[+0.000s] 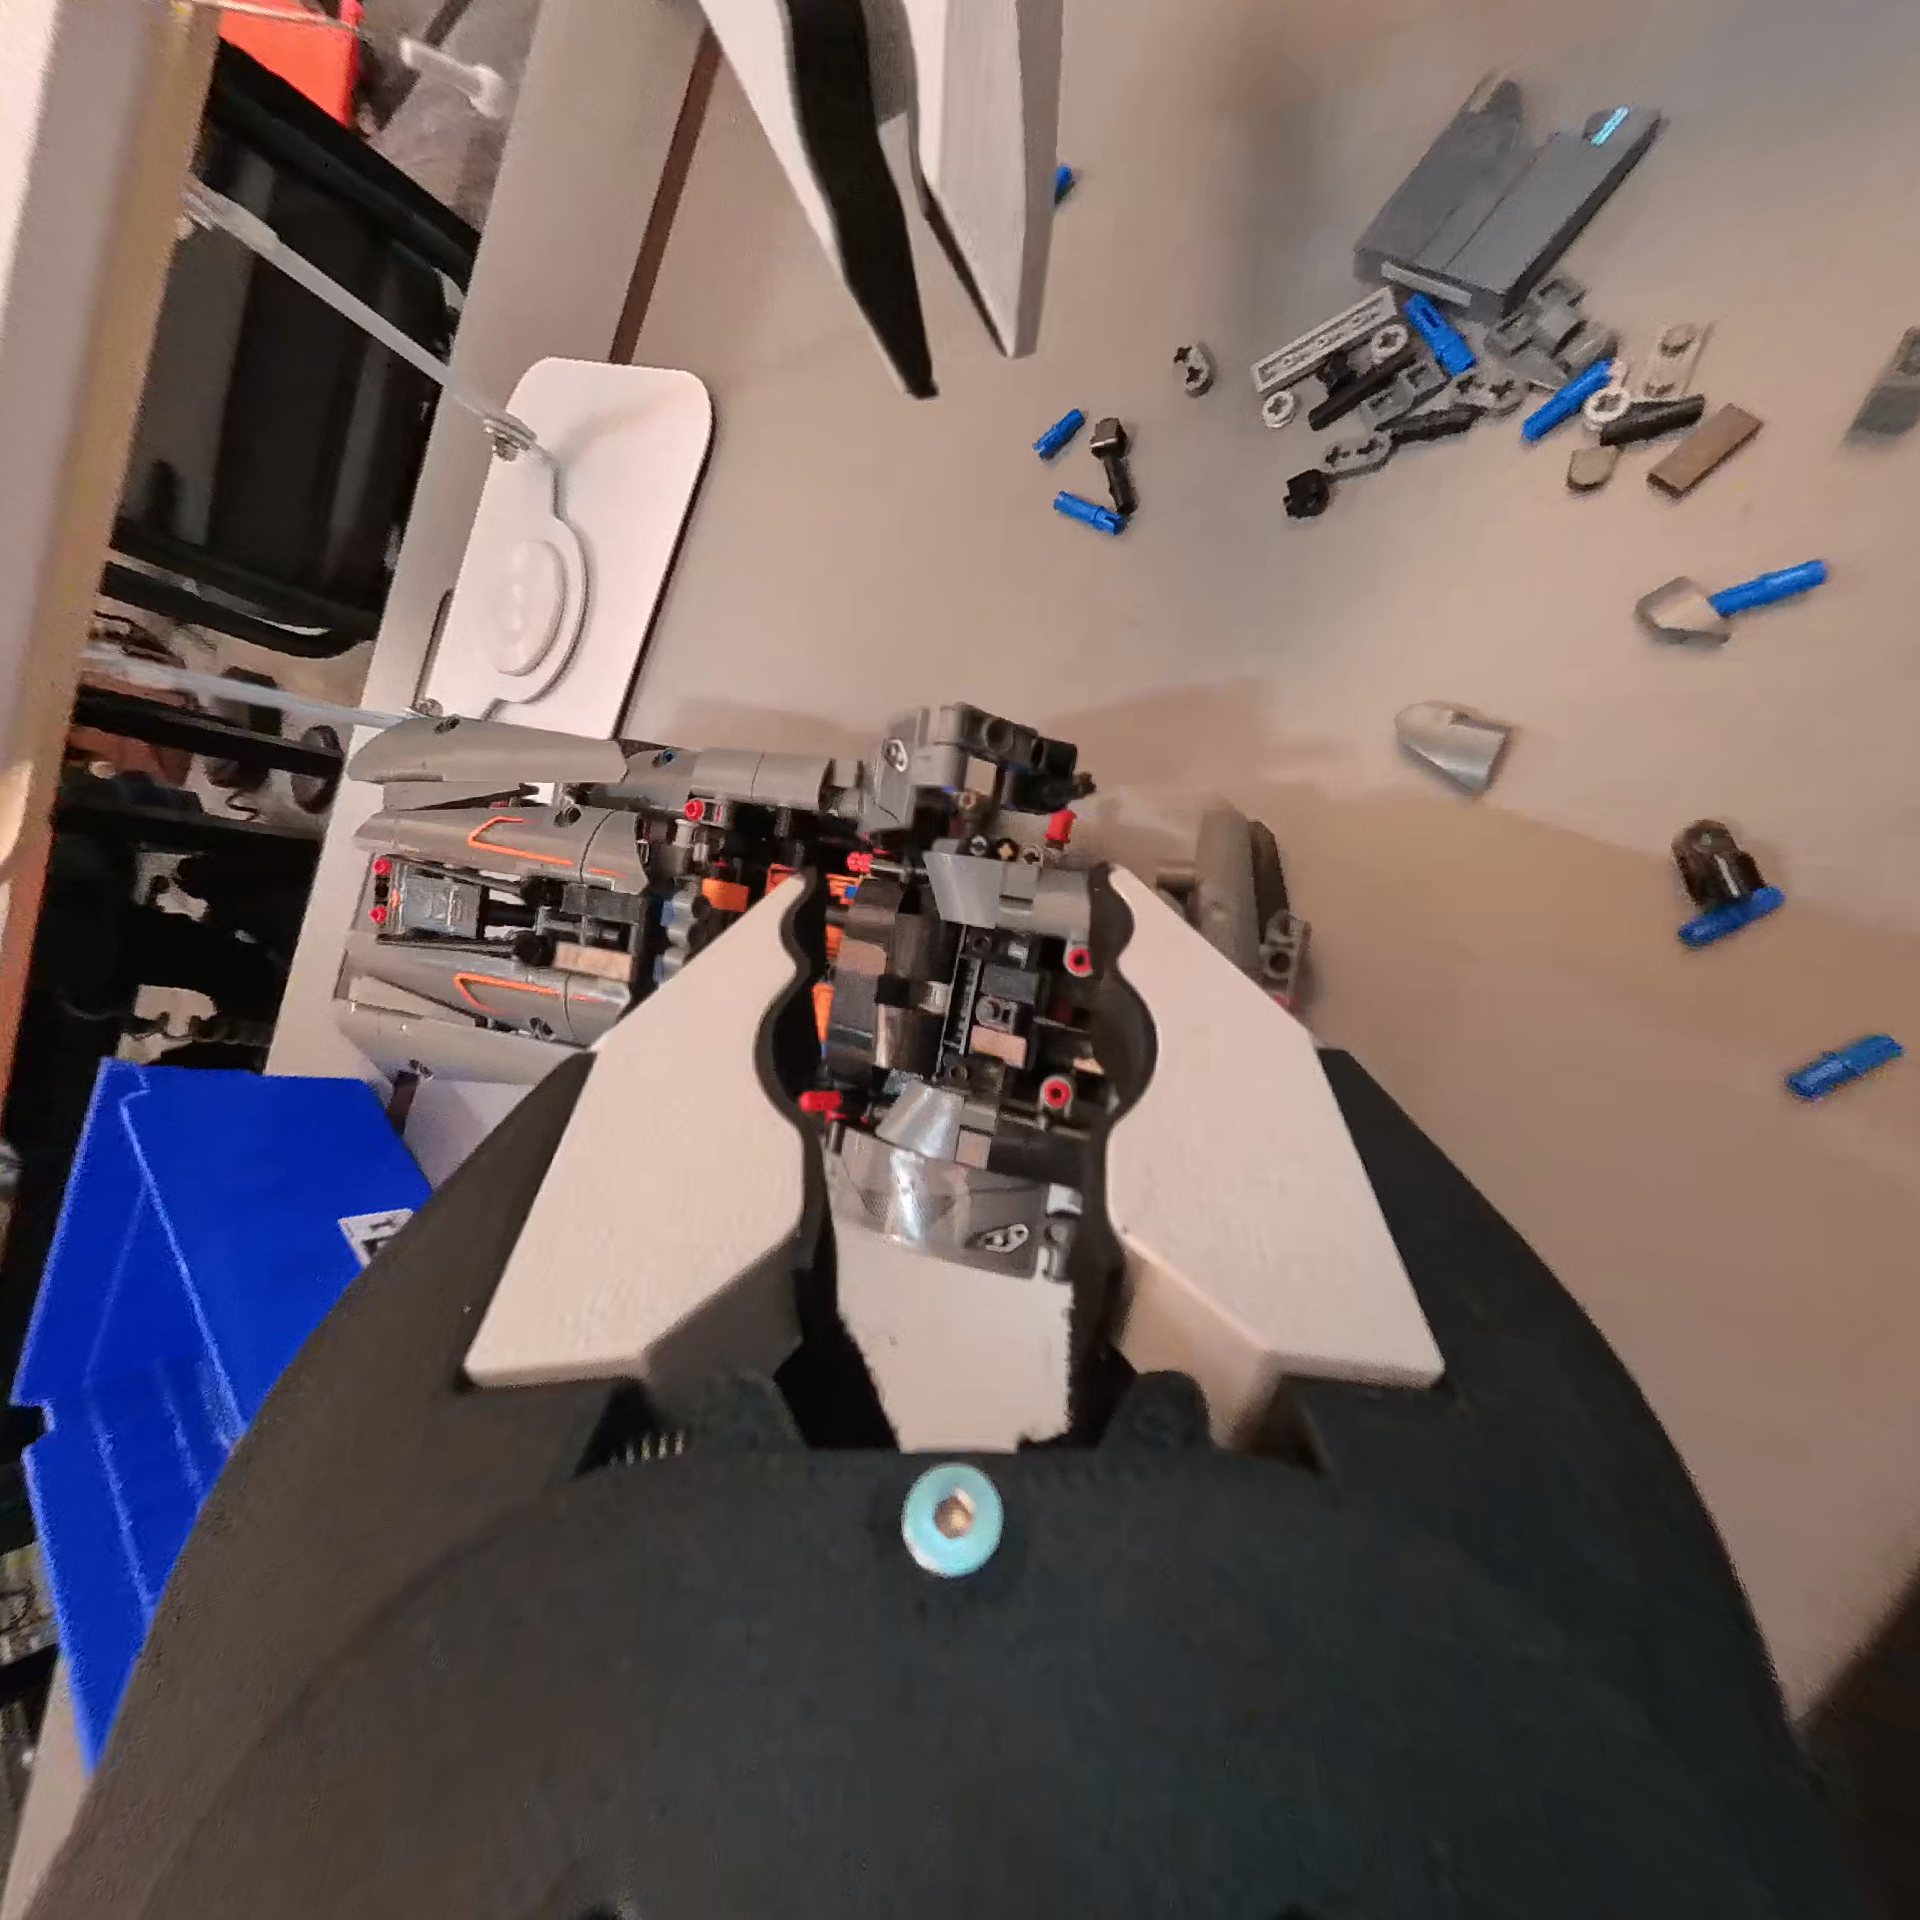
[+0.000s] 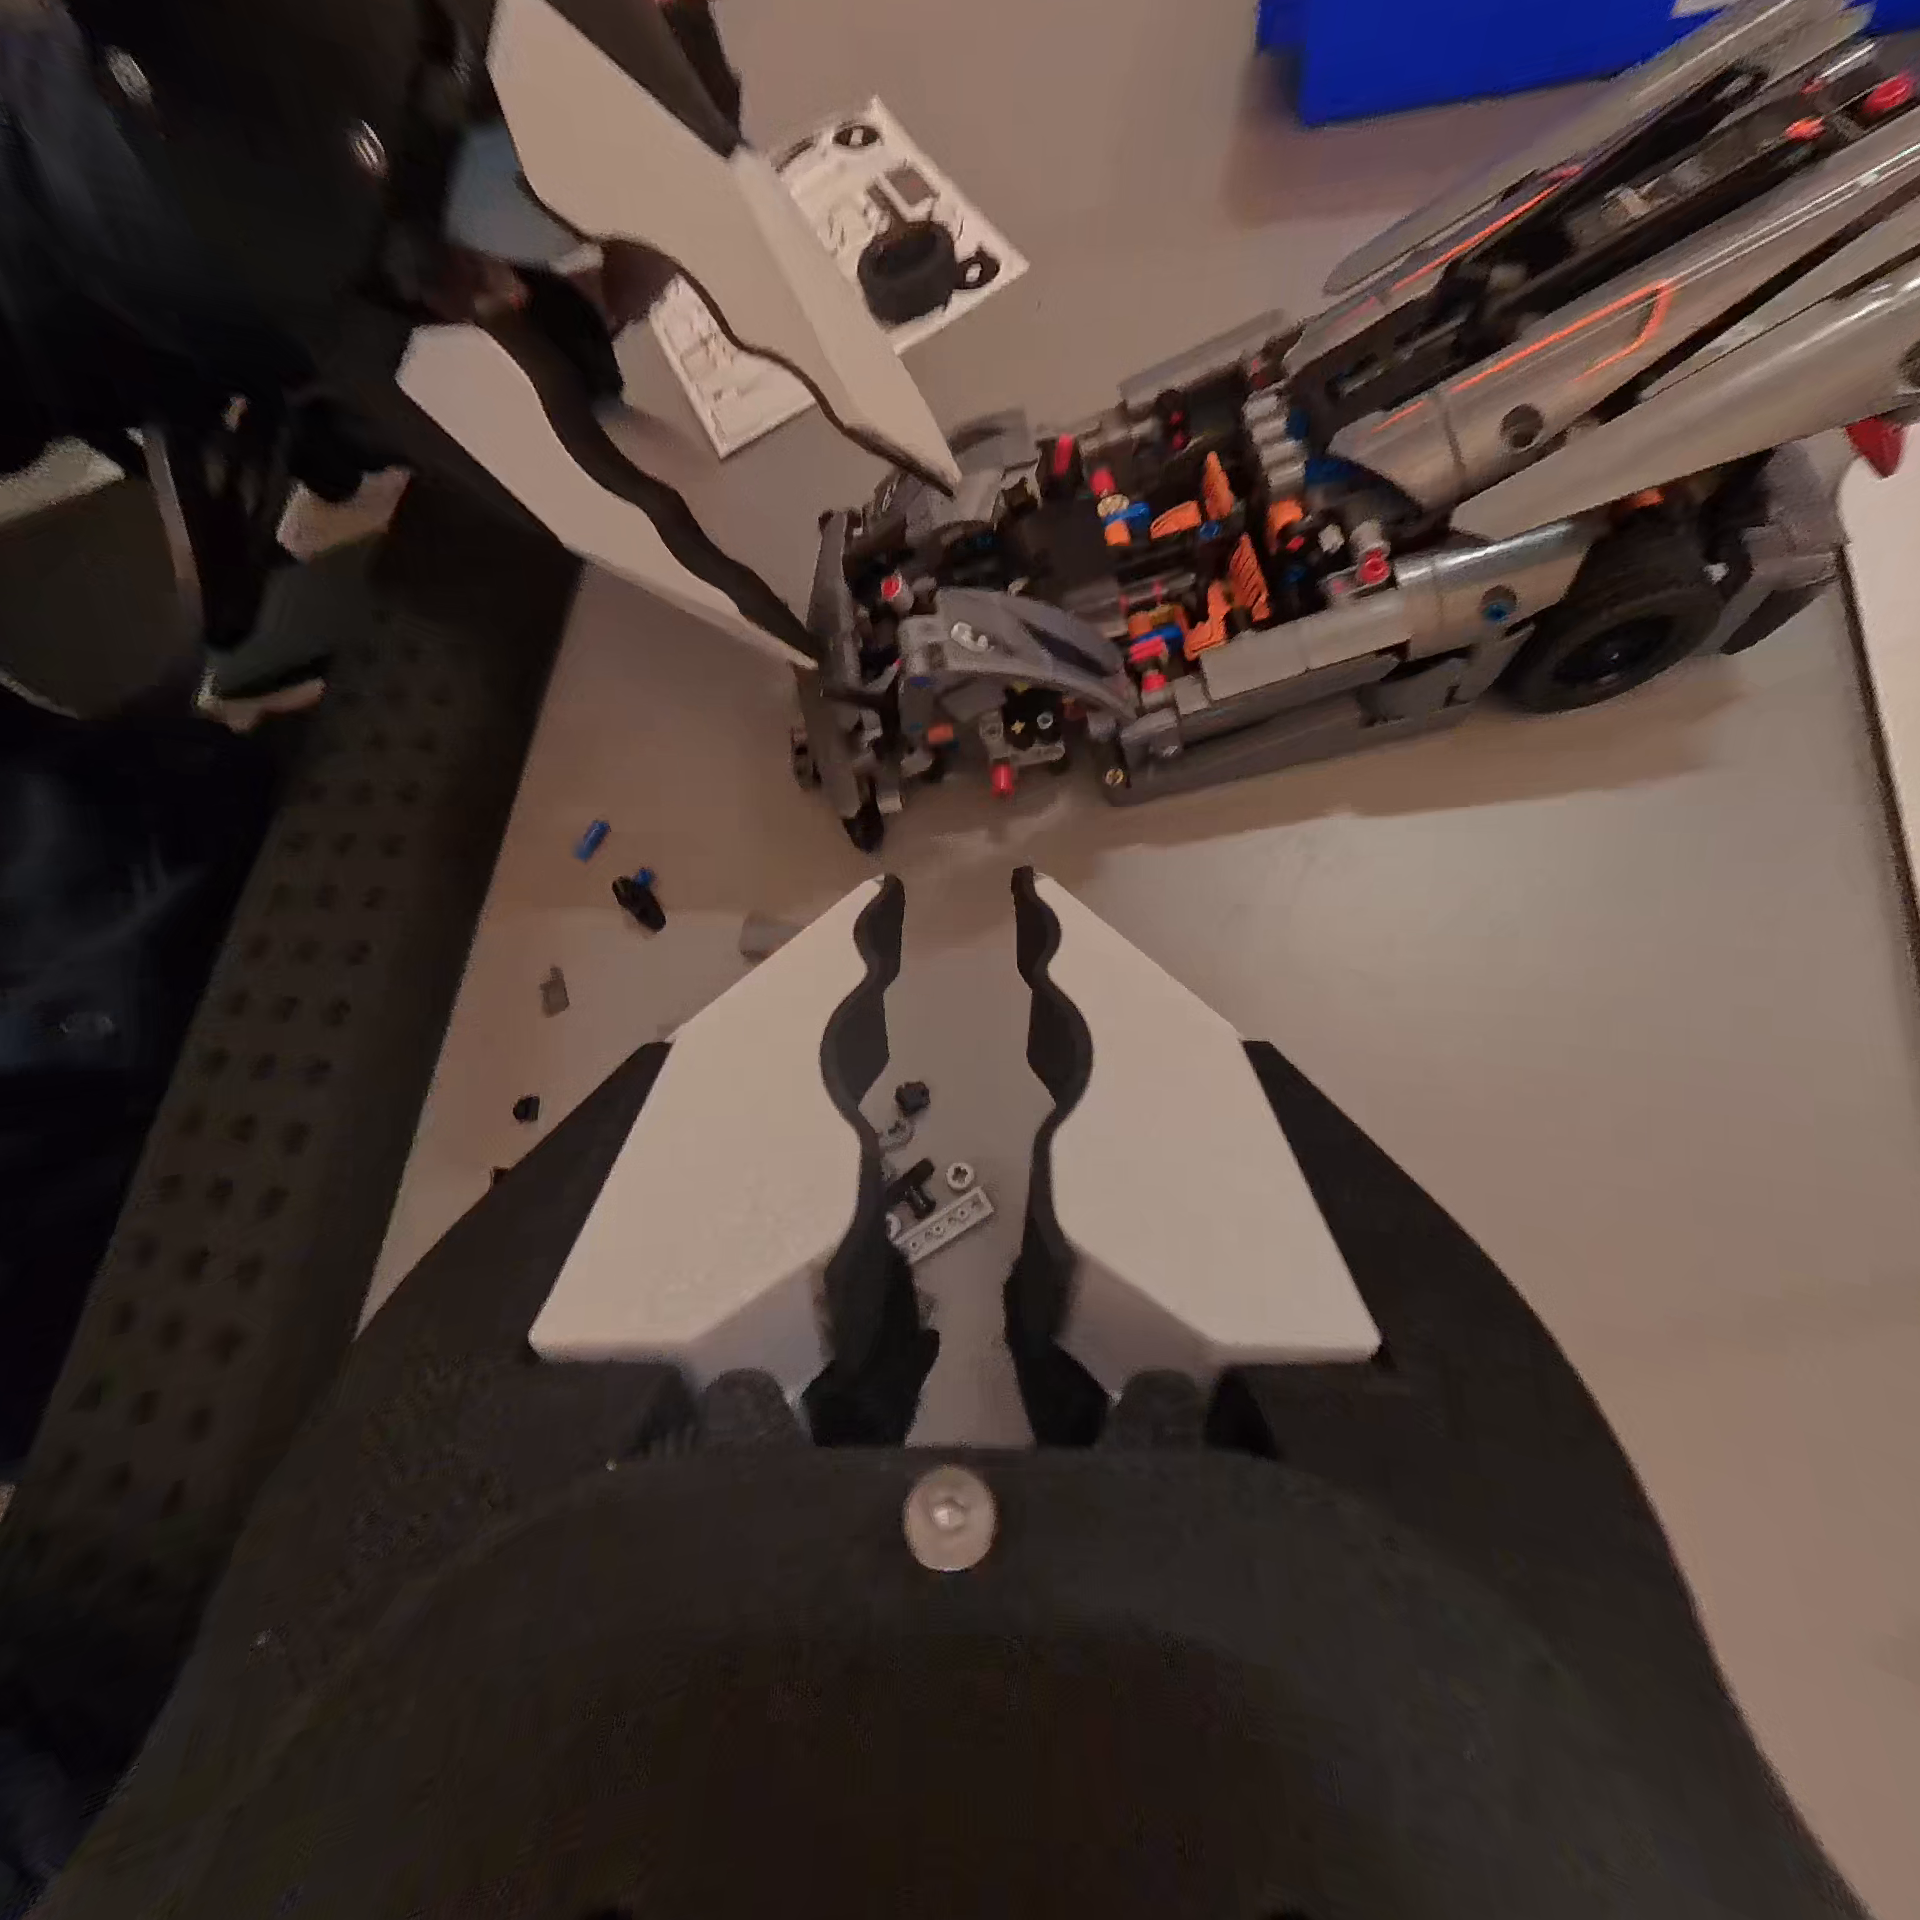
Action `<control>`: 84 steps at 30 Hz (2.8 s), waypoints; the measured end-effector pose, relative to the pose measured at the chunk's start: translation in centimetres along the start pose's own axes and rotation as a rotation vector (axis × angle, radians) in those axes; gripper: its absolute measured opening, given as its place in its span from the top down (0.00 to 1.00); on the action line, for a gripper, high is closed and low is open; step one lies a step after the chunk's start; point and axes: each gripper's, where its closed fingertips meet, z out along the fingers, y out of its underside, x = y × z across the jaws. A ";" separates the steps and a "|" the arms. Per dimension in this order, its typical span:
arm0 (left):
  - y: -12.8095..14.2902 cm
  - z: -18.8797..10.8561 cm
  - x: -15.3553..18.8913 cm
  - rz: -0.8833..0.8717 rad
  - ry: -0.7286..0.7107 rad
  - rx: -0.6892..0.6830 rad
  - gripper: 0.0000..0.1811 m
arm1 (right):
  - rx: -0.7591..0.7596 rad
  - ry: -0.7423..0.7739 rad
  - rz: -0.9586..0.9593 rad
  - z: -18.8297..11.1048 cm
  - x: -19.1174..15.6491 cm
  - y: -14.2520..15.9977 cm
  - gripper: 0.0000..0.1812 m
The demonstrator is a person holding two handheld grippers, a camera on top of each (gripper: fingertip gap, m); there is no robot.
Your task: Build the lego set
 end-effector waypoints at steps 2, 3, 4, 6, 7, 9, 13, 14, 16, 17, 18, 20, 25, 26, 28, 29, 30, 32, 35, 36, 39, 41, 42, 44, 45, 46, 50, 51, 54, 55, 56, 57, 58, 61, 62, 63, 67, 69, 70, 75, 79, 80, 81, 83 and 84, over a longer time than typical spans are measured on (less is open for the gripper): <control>0.2 -0.7 1.1 0.025 0.013 -0.012 0.74 | -0.020 0.013 -0.023 0.4 0.1 0.3 0.89; 0.3 -0.9 2.2 0.050 0.039 -0.022 0.75 | -0.021 0.016 -0.025 0.6 0.2 0.3 0.90; 0.8 -0.9 3.6 0.081 0.082 -0.046 0.77 | -0.020 0.007 -0.021 0.8 0.1 0.3 0.90; 2.0 -0.5 5.9 0.144 0.134 -0.114 0.79 | -0.029 -0.009 -0.018 1.1 -0.1 0.5 0.90; 2.3 -0.1 6.4 0.177 0.123 -0.133 0.79 | -0.037 -0.011 -0.020 1.3 -0.1 0.6 0.90; 2.3 0.7 7.1 0.204 0.121 -0.154 0.78 | -0.048 -0.015 -0.024 1.7 -0.2 0.7 0.90; 1.8 2.2 6.3 0.133 0.095 -0.174 0.76 | -0.066 -0.029 -0.042 2.0 -0.7 0.9 0.90; 1.7 2.4 6.2 0.127 0.099 -0.179 0.76 | -0.073 -0.038 -0.052 2.1 -0.9 1.0 0.90; 1.6 2.6 6.5 0.103 0.122 -0.191 0.73 | -0.088 -0.061 -0.069 2.5 -1.4 1.3 0.90; 1.6 2.7 6.4 0.112 0.120 -0.197 0.74 | -0.103 -0.076 -0.071 2.8 -1.7 1.5 0.90; 1.7 2.7 6.4 0.122 0.112 -0.203 0.75 | -0.126 -0.093 -0.073 3.3 -2.1 1.8 0.90; 1.7 2.7 6.2 0.112 0.112 -0.211 0.76 | -0.184 -0.120 -0.086 4.3 -2.7 2.8 0.90; 2.4 2.2 6.1 0.114 0.120 -0.219 0.79 | -0.260 -0.146 -0.098 6.1 -3.3 3.9 0.91; 2.7 2.0 6.1 0.121 0.118 -0.223 0.78 | -0.262 -0.149 -0.098 6.3 -3.3 4.0 0.91; 3.4 1.4 6.0 0.124 0.119 -0.236 0.78 | -0.267 -0.148 -0.093 6.4 -3.2 4.2 0.91; 3.7 1.1 6.1 0.127 0.121 -0.237 0.78 | -0.265 -0.149 -0.089 6.4 -3.1 4.2 0.90; 4.1 0.9 6.2 0.128 0.126 -0.236 0.77 | -0.259 -0.151 -0.086 6.3 -3.1 4.1 0.90; 4.9 0.3 6.2 0.124 0.129 -0.239 0.76 | -0.245 -0.151 -0.085 6.3 -3.1 3.9 0.90; 6.1 -0.7 6.0 0.095 0.127 -0.254 0.78 | -0.241 -0.153 -0.086 6.3 -3.1 3.8 0.90; 6.5 -0.9 5.9 0.086 0.126 -0.260 0.78 | -0.242 -0.154 -0.088 6.4 -3.2 3.8 0.90; 7.5 -1.6 5.8 0.072 0.124 -0.267 0.77 | -0.241 -0.157 -0.089 6.5 -3.2 3.8 0.90; 8.1 -2.0 5.6 0.051 0.121 -0.276 0.77 | -0.246 -0.155 -0.089 6.6 -3.2 3.9 0.90; 8.4 -2.2 5.4 0.038 0.119 -0.276 0.78 | -0.247 -0.153 -0.091 6.7 -3.2 3.9 0.90; 8.6 -2.6 5.3 0.008 0.125 -0.260 0.77 | -0.240 -0.146 -0.091 6.6 -3.0 3.7 0.89; 8.5 -2.9 5.2 -0.006 0.122 -0.246 0.76 | -0.233 -0.143 -0.090 6.6 -3.0 3.6 0.89; 8.4 -3.1 4.8 -0.018 0.099 -0.231 0.73 | -0.227 -0.141 -0.091 6.4 -2.9 3.5 0.89; 7.7 -4.6 3.6 -0.059 0.025 -0.170 0.71 | -0.222 -0.158 -0.092 5.7 -3.3 3.4 0.88; 7.6 -4.8 3.6 -0.063 0.017 -0.162 0.72 | -0.232 -0.165 -0.101 5.7 -3.6 3.5 0.88; 7.1 -5.1 4.1 -0.068 0.010 -0.153 0.73 | -0.291 -0.191 -0.131 6.5 -4.6 4.1 0.88; 7.0 -5.1 4.1 -0.067 -0.004 -0.158 0.73 | -0.329 -0.195 -0.138 7.0 -4.9 4.6 0.88; 6.9 -5.1 4.2 -0.068 -0.008 -0.163 0.73 | -0.371 -0.197 -0.142 7.4 -5.1 5.2 0.88; 6.8 -5.0 4.5 -0.071 0.001 -0.165 0.73 | -0.417 -0.203 -0.140 7.8 -5.4 5.8 0.88; 6.6 -5.0 4.9 -0.072 0.011 -0.160 0.73 | -0.454 -0.201 -0.140 8.2 -5.5 6.3 0.87; 5.7 -5.1 5.6 -0.073 0.017 -0.131 0.74 | -0.474 -0.200 -0.158 8.7 -5.9 6.2 0.86; 5.6 -5.1 5.7 -0.072 0.016 -0.130 0.74 | -0.487 -0.194 -0.170 8.8 -6.0 6.4 0.87; 5.6 -5.1 5.8 -0.069 0.009 -0.133 0.74 | -0.499 -0.187 -0.179 8.8 -5.9 6.5 0.88; 5.9 -4.9 6.2 -0.084 0.011 -0.138 0.75 | -0.487 -0.209 -0.188 9.0 -6.3 6.4 0.93; 6.0 -4.9 6.3 -0.094 0.010 -0.136 0.75 | -0.480 -0.214 -0.190 9.1 -6.3 6.3 0.95; 6.0 -4.9 6.4 -0.101 0.014 -0.137 0.75 | -0.475 -0.218 -0.195 9.0 -6.3 6.3 0.95; 6.3 -4.9 6.1 -0.131 -0.003 -0.141 0.76 | -0.389 -0.221 -0.208 8.9 -6.3 4.9 1.00; 5.8 -4.7 5.9 -0.169 0.004 -0.127 0.78 | -0.280 -0.261 -0.217 8.8 -7.1 3.0 1.00; 5.6 -4.6 6.1 -0.176 0.016 -0.117 0.78 | -0.252 -0.261 -0.226 8.7 -7.2 2.4 1.00; 5.3 -4.5 6.2 -0.183 0.023 -0.110 0.78 | -0.239 -0.255 -0.237 8.7 -7.3 2.0 1.00; 4.8 -4.3 6.3 -0.194 0.033 -0.097 0.79 | -0.224 -0.237 -0.258 8.6 -7.3 1.4 1.00; 4.4 -4.2 6.3 -0.202 0.036 -0.083 0.79 | -0.198 -0.229 -0.266 8.5 -7.3 0.9 1.00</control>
